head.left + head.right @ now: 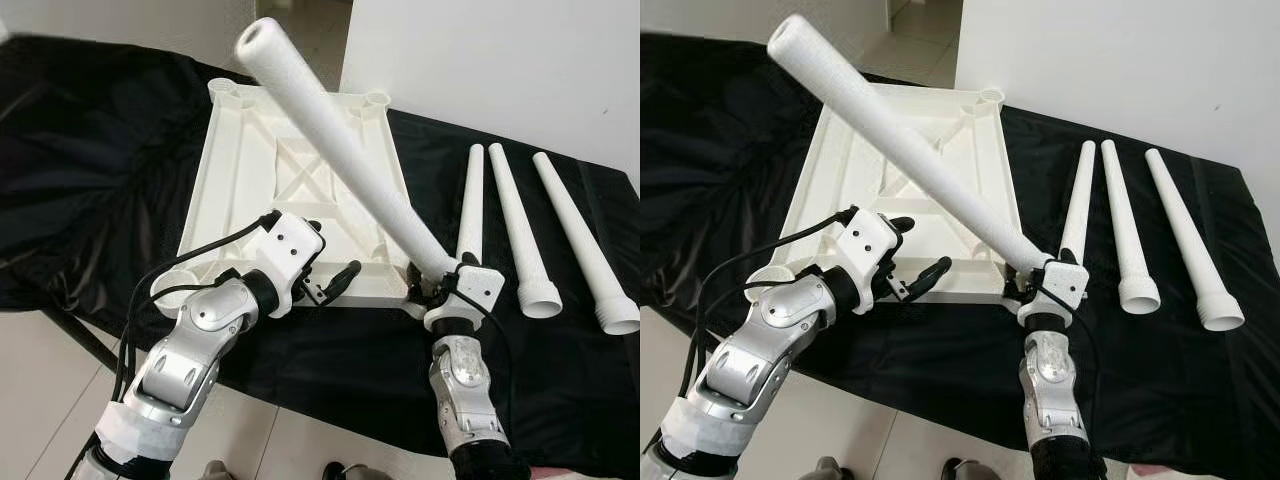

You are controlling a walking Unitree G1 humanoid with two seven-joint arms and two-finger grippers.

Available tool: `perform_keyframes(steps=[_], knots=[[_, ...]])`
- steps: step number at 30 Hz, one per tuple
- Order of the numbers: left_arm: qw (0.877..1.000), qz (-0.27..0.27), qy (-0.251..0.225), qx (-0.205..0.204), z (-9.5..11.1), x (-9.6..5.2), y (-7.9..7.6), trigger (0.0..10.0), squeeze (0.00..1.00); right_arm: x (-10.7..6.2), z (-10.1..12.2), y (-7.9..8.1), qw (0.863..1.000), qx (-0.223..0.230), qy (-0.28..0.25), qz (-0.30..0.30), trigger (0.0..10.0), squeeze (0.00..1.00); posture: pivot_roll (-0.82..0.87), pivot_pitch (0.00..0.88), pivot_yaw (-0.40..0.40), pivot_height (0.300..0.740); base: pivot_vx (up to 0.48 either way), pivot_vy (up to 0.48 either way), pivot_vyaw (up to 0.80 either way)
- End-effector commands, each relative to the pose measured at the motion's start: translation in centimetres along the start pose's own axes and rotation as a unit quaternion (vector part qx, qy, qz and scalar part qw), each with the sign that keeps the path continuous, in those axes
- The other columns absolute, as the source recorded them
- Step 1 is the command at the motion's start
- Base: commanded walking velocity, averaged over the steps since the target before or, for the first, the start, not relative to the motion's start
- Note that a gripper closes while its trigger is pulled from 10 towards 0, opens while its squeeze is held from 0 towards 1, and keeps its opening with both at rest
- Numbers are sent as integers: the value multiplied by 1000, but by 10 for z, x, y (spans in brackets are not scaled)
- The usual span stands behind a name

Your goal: Building children table

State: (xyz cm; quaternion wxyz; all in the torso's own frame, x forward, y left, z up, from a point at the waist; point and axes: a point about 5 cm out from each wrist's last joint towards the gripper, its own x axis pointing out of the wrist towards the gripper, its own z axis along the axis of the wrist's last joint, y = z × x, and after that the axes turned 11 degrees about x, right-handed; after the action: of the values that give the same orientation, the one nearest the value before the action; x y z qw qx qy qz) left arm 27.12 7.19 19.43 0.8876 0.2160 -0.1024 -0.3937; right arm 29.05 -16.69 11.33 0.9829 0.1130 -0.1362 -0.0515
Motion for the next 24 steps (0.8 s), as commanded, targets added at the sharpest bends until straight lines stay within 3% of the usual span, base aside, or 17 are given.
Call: perform_keyframes(steps=[1,2,3,4,19,20,21,22,24], knots=[[1000,-7,-3,-3,2,0,-2,10000,0,-9,-16,-8,999,-4,48,-14,10000,1000,78,95,-47,740,0,0,0],[1000,-7,-3,-3,2,0,-2,10000,0,-8,-16,-8,999,-5,48,-11,1569,67,78,94,-47,740,0,0,0],[1000,-7,-3,-3,2,0,-2,10000,0,-8,-15,-9,999,1,45,-7,1569,67,78,95,-48,740,0,0,0],[1000,-7,-3,-3,2,0,-2,10000,0,-7,-15,-10,999,4,45,-4,0,0,78,95,-48,740,0,0,0],[1000,-11,-13,-20,4,0,-4,10000,0,-3,-18,-17,997,27,66,-25,0,0,79,89,-49,740,0,0,0],[999,-19,-17,-30,5,1,-5,10000,0,-2,-19,-17,997,27,70,-23,7255,0,79,89,-50,740,0,0,0],[999,-28,-22,-41,6,1,-6,10000,0,-1,-19,-17,997,24,72,-18,10000,0,80,89,-52,740,0,0,0],[999,-28,-22,-41,6,1,-6,10000,0,-1,-19,-17,997,24,72,-18,10000,0,80,89,-52,740,0,0,0],[995,-43,-40,-84,10,2,-9,10000,0,0,-21,-15,996,25,85,-3,10000,0,81,88,-54,740,0,0,0]])
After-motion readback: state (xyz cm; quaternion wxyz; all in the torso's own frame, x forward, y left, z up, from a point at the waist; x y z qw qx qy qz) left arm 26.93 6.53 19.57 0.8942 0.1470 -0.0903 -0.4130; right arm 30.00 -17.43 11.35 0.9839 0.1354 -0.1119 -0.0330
